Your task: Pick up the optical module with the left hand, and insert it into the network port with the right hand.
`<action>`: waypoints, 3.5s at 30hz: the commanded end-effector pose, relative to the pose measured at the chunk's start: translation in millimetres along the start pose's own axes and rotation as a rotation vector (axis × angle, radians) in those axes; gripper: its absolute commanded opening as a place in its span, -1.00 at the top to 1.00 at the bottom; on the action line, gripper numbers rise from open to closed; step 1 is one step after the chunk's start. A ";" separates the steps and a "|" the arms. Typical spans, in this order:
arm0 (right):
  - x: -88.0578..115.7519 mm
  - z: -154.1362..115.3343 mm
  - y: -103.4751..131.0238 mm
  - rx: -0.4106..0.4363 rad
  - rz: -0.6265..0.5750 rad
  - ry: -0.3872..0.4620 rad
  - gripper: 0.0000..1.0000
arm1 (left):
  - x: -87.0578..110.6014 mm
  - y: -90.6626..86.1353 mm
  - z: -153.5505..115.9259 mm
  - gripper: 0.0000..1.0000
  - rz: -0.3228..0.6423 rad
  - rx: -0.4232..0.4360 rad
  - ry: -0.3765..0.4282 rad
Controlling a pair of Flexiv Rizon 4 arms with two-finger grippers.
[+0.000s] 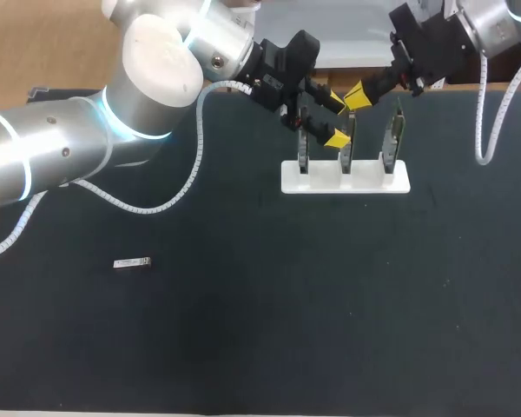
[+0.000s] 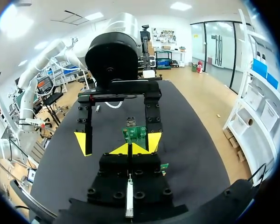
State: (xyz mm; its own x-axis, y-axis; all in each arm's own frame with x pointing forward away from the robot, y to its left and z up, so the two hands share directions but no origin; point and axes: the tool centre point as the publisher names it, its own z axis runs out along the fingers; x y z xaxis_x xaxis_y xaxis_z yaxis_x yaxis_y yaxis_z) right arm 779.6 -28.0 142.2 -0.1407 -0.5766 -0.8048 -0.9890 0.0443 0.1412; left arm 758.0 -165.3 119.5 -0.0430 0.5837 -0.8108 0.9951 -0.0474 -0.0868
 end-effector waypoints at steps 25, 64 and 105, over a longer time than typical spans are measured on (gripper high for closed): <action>-24.3 -16.9 1.9 0.007 -0.071 -0.078 1.00 | -0.9 2.2 0.1 -1.00 -0.001 0.005 0.005; 44.7 -99.8 13.4 -0.012 -0.039 -0.033 1.00 | -0.9 2.2 0.1 -1.00 -0.001 0.005 0.005; 50.7 -97.6 13.8 -0.035 -0.039 -0.027 -1.00 | -0.9 2.2 0.1 -1.00 -0.001 0.005 0.005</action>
State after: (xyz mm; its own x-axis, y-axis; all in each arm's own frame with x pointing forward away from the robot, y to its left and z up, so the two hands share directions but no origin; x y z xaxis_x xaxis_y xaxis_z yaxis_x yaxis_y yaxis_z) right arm 763.8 -136.8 159.4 -0.1037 -0.5543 -0.8259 -0.9914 -0.0087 0.1303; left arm 758.0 -165.3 119.5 -0.0429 0.5837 -0.8108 0.9951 -0.0474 -0.0868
